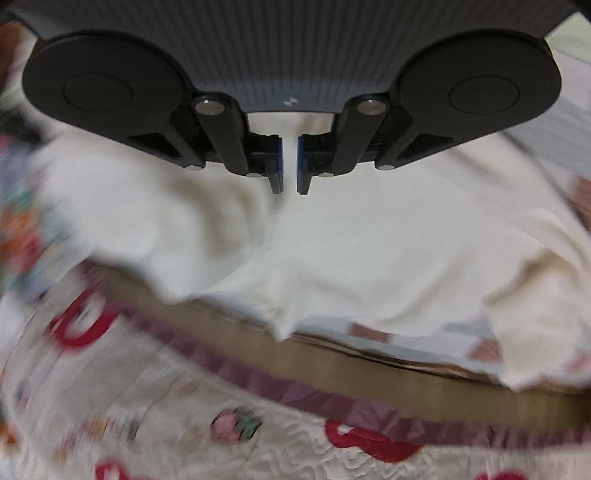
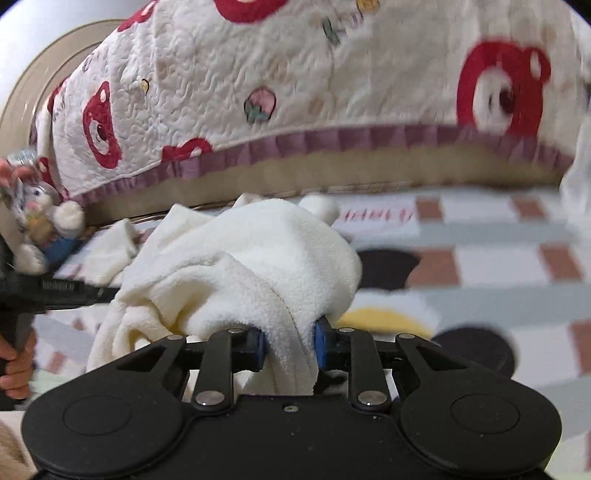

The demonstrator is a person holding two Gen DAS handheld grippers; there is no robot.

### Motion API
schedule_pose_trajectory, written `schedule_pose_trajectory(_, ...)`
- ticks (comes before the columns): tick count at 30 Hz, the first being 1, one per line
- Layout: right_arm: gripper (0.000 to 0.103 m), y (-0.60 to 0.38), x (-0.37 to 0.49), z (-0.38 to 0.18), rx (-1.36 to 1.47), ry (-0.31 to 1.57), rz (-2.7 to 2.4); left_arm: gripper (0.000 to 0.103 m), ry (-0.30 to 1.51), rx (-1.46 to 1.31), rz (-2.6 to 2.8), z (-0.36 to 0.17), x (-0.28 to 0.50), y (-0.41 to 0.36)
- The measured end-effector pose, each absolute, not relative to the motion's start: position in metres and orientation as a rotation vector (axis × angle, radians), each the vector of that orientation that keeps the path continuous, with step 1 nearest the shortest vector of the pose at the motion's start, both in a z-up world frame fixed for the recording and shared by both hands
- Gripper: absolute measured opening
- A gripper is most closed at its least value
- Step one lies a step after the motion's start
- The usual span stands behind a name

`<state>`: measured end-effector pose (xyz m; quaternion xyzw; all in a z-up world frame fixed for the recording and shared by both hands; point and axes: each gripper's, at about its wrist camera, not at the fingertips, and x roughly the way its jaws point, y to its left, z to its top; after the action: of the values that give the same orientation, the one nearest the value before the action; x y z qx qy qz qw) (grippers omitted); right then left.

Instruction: Fold clothes

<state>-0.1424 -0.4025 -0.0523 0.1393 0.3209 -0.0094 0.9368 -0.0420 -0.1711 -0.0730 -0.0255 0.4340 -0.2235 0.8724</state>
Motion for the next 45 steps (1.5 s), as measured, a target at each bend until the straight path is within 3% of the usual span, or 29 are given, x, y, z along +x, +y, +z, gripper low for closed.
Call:
schedule_pose_trajectory(5,0.028,-0.415,-0.139,-0.039,0.160,0.609,-0.143,0.009,0.939,-0.066,-0.438,-0.081,-0.040,-0.164)
schedule_pose_trajectory(7,0.013,-0.427,-0.137,-0.034,0.124,0.603,-0.146,0.009,0.952,-0.073,-0.427,-0.084,-0.039,-0.161)
schedule_pose_trajectory(10,0.011,-0.458,-0.128,-0.027,0.129,0.601,-0.149,0.009,0.951,-0.085,-0.407,-0.086,-0.037,-0.159)
schedule_pose_trajectory(17,0.011,-0.506,-0.137,0.057,-0.365,0.321,-0.467,0.009,0.939,-0.110,-0.361,-0.084,-0.034,-0.148)
schedule_pose_trajectory(18,0.014,-0.509,-0.140,0.060,-0.457,0.296,-0.510,0.009,0.938,-0.113,-0.355,-0.084,-0.033,-0.146)
schedule_pose_trajectory(22,0.052,-0.547,-0.131,-0.011,-0.737,0.523,-0.586,0.009,0.953,-0.097,-0.335,-0.091,-0.033,-0.149)
schedule_pose_trajectory(25,0.048,-0.599,-0.134,-0.071,-0.487,0.806,-0.549,0.009,0.968,-0.074,-0.326,-0.094,-0.035,-0.153)
schedule_pose_trajectory(27,0.050,-0.619,-0.147,-0.089,-0.258,0.890,-0.549,0.010,0.968,-0.065,-0.326,-0.092,-0.037,-0.152)
schedule_pose_trajectory(35,0.057,-0.628,-0.193,-0.110,0.471,0.891,-0.358,0.024,0.994,-0.093,-0.256,-0.089,-0.038,-0.134)
schedule_pose_trajectory(42,0.058,-0.580,-0.194,-0.121,0.749,0.891,-0.098,0.041,1.068,-0.155,-0.154,-0.083,-0.044,-0.108)
schedule_pose_trajectory(45,0.059,-0.558,-0.201,-0.120,0.856,0.908,0.033,0.043,1.125,-0.253,-0.203,-0.076,-0.059,-0.095)
